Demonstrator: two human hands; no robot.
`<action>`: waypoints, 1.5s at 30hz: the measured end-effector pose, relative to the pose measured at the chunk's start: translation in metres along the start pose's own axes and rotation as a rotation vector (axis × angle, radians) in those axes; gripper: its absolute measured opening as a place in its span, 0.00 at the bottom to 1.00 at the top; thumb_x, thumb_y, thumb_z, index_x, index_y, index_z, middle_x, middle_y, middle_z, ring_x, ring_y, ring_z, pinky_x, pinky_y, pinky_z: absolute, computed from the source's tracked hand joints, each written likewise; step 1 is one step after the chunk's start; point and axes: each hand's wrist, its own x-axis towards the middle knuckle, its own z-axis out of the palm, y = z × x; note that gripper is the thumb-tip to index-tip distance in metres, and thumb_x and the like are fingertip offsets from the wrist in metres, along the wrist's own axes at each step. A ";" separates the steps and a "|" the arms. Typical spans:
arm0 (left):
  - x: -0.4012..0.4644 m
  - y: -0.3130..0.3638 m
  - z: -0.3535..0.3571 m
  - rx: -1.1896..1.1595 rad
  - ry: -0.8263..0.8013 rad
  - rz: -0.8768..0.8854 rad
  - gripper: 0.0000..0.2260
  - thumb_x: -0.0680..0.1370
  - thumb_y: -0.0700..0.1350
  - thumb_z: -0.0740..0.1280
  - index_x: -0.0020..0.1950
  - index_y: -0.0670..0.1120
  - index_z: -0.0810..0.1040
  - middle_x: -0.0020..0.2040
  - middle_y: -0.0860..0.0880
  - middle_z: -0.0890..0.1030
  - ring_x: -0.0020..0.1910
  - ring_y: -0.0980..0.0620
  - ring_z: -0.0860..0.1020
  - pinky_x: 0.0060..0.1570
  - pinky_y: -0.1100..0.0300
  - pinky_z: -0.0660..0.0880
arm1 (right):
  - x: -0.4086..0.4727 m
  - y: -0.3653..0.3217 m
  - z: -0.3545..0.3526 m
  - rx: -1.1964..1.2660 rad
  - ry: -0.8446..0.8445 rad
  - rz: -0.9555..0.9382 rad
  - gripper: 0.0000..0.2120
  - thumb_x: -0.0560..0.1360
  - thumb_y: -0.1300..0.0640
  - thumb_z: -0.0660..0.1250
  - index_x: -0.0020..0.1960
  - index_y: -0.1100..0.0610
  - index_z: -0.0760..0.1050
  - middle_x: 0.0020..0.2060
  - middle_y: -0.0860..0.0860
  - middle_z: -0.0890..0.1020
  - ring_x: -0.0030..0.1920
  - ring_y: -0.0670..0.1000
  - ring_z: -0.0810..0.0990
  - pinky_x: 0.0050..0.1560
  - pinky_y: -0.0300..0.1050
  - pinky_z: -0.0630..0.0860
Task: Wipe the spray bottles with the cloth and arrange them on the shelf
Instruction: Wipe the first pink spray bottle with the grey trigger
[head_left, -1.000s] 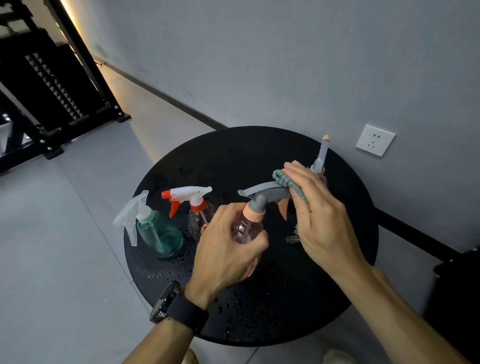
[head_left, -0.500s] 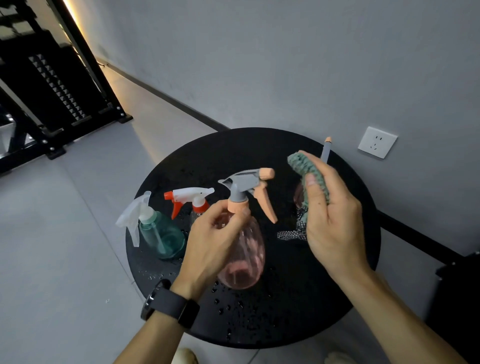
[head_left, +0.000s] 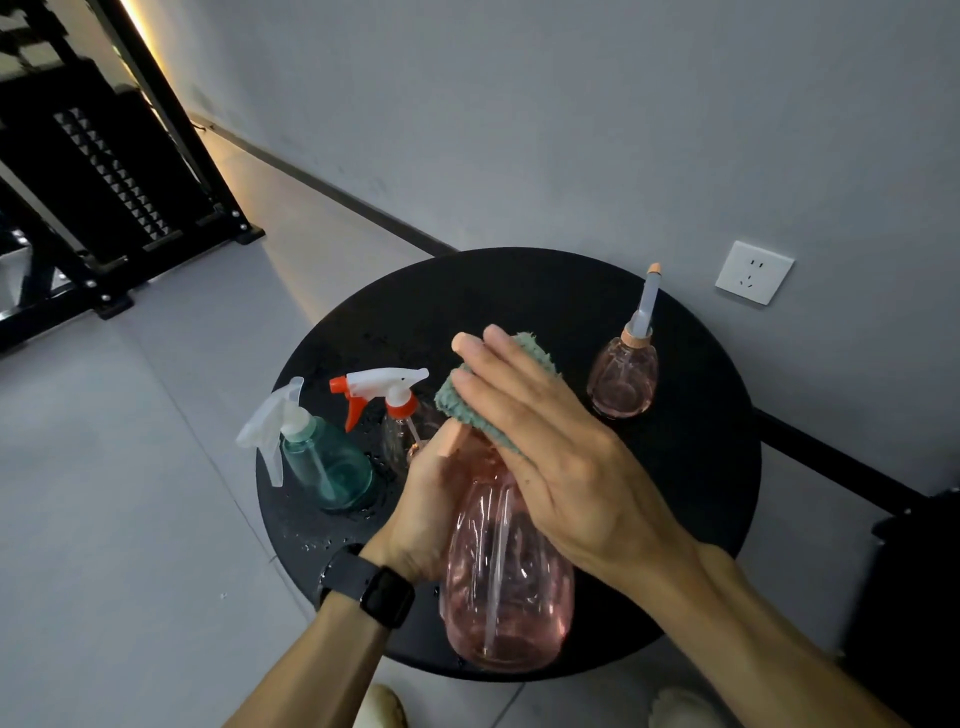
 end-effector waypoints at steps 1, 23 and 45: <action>-0.001 0.001 0.001 0.015 0.010 0.000 0.33 0.82 0.40 0.48 0.24 0.49 0.83 0.25 0.51 0.79 0.25 0.59 0.78 0.27 0.67 0.75 | 0.000 0.000 0.000 0.007 -0.022 0.000 0.20 0.80 0.67 0.59 0.71 0.65 0.67 0.73 0.58 0.67 0.76 0.53 0.60 0.74 0.53 0.63; 0.013 0.002 -0.022 -0.091 0.042 0.060 0.25 0.78 0.46 0.54 0.29 0.44 0.85 0.31 0.46 0.83 0.30 0.53 0.83 0.30 0.63 0.79 | -0.026 0.023 0.000 -0.015 -0.034 0.060 0.22 0.76 0.71 0.66 0.69 0.63 0.71 0.69 0.56 0.72 0.73 0.51 0.67 0.72 0.47 0.66; 0.071 -0.029 -0.015 0.800 0.301 0.151 0.13 0.77 0.54 0.70 0.60 0.54 0.78 0.52 0.57 0.83 0.52 0.60 0.81 0.56 0.55 0.78 | -0.039 0.069 -0.052 -0.087 0.329 0.500 0.20 0.78 0.71 0.61 0.70 0.63 0.71 0.69 0.53 0.72 0.71 0.44 0.66 0.70 0.28 0.58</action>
